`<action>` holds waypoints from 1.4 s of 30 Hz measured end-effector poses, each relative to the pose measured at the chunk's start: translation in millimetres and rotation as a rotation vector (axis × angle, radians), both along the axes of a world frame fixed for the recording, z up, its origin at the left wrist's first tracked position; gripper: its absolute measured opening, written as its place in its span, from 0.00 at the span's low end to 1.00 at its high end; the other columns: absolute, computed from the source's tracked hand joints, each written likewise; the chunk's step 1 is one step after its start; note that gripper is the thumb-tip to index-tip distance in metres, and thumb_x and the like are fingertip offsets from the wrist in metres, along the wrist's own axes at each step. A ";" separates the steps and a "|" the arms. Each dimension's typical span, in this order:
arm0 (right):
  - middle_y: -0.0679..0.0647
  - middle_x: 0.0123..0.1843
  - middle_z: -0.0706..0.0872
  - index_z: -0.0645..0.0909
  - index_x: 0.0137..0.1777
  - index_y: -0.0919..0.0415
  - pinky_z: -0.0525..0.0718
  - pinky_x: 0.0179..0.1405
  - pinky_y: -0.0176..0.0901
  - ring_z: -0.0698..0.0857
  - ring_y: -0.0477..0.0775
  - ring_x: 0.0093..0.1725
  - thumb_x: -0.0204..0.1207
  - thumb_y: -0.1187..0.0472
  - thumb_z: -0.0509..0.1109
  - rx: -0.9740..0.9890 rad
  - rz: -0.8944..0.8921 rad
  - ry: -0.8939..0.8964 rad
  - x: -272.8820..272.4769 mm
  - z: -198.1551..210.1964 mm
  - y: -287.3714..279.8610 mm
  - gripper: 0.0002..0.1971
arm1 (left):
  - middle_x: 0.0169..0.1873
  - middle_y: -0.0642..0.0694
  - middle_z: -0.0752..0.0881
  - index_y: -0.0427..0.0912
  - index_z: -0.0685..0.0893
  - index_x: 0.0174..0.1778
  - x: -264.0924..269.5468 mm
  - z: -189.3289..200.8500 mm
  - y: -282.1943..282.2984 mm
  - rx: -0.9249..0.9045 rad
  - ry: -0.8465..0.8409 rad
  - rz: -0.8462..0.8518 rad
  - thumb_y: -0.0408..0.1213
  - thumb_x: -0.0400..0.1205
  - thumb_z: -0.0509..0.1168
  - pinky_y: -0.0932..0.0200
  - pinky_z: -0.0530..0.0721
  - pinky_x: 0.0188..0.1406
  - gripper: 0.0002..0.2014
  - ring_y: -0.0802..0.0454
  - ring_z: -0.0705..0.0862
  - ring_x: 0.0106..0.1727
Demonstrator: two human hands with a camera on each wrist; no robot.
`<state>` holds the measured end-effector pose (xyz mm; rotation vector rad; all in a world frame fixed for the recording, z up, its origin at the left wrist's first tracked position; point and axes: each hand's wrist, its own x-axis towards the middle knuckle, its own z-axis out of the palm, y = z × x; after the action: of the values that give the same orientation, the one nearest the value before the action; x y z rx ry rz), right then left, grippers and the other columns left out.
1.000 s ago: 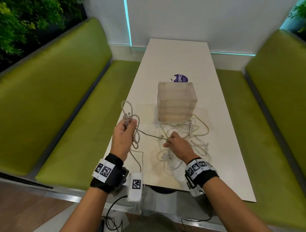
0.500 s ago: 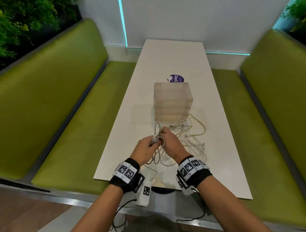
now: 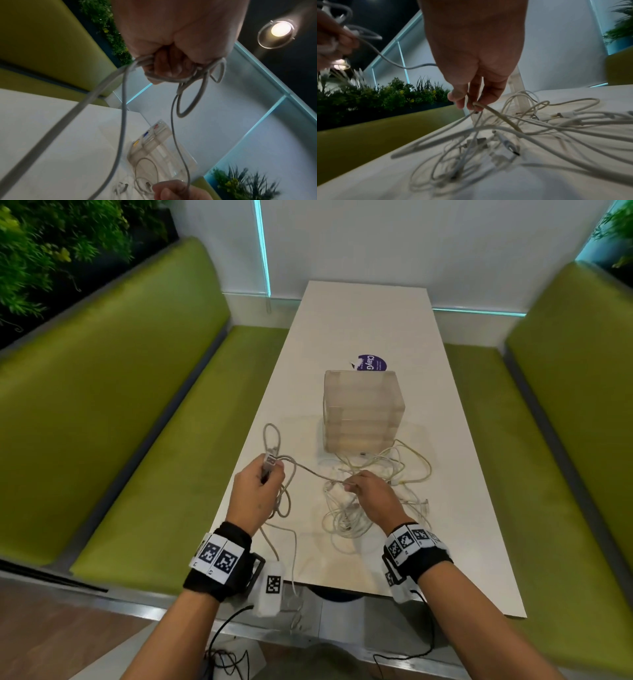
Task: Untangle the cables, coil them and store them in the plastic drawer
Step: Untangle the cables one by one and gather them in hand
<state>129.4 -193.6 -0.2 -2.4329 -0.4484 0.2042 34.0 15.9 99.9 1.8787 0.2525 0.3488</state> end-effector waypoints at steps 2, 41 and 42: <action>0.56 0.51 0.89 0.87 0.52 0.60 0.81 0.51 0.52 0.82 0.60 0.54 0.80 0.60 0.66 -0.021 -0.018 -0.071 0.1 6.6 -2.3 0.09 | 0.21 0.47 0.65 0.43 0.67 0.28 -1.8 -3.4 6.1 -0.049 -0.022 0.070 0.33 0.85 0.60 0.64 0.67 0.17 0.18 0.59 0.64 0.18; 0.59 0.45 0.91 0.90 0.51 0.61 0.87 0.52 0.47 0.89 0.50 0.47 0.75 0.75 0.67 0.541 0.193 0.433 -88.3 60.3 -32.4 0.14 | 0.25 0.61 0.75 0.43 0.81 0.55 -42.7 -32.6 -18.2 -0.067 0.342 -0.623 0.34 0.83 0.65 0.68 0.70 0.30 0.06 0.63 0.71 0.29; 0.60 0.44 0.91 0.90 0.50 0.62 0.87 0.52 0.47 0.89 0.51 0.46 0.75 0.75 0.68 0.536 0.186 0.468 -91.4 53.4 -35.2 0.12 | 0.26 0.58 0.74 0.41 0.80 0.56 -43.0 -33.6 -16.2 -0.125 0.329 -0.571 0.32 0.84 0.62 0.68 0.71 0.30 0.06 0.61 0.71 0.29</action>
<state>37.9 -228.8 53.2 -1.7489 -0.4456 0.6306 -9.0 -0.2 66.4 1.7882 -0.0497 -0.3584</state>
